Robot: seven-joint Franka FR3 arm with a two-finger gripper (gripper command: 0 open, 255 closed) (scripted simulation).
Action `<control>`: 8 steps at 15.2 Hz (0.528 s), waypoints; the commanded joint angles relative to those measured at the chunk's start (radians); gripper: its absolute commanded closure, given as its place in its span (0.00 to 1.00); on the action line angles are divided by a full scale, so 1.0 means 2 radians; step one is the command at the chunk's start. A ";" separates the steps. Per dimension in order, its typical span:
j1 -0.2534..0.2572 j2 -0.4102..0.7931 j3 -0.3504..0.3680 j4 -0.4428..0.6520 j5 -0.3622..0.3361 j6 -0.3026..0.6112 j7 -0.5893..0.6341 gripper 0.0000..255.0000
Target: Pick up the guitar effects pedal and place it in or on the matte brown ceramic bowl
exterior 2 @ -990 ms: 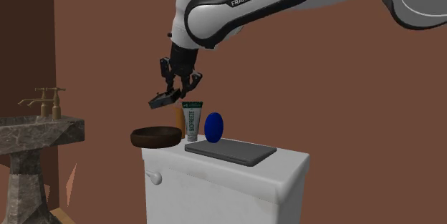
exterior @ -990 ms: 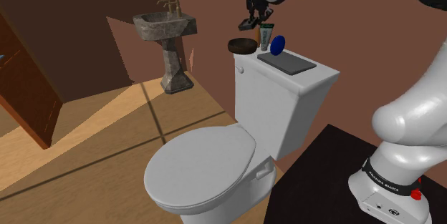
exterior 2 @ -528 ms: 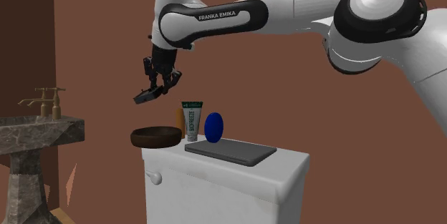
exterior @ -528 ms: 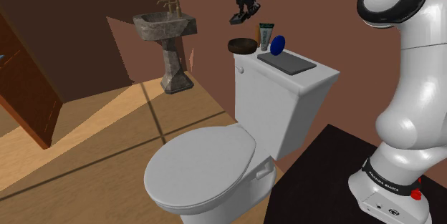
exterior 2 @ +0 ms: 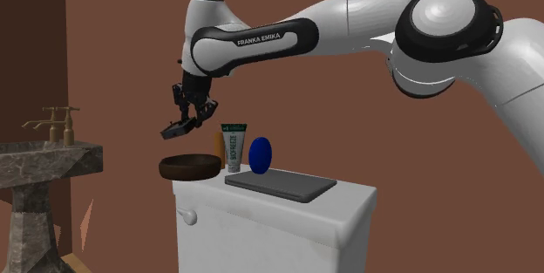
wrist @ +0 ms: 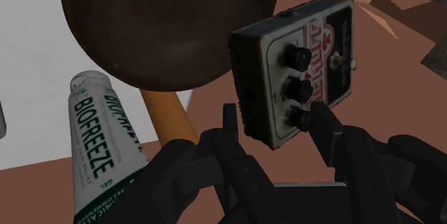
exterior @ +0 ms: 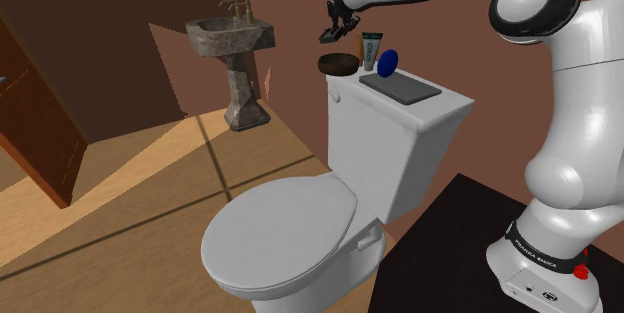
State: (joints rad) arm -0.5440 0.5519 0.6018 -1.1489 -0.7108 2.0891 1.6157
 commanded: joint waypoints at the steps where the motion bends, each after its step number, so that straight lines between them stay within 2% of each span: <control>1: -0.005 -0.004 -0.001 -0.020 -0.002 0.014 0.008 1.00; 8: -0.014 -0.007 -0.006 -0.070 -0.013 0.057 0.031 1.00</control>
State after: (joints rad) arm -0.5707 0.5360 0.5921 -1.2778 -0.7322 2.1909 1.6723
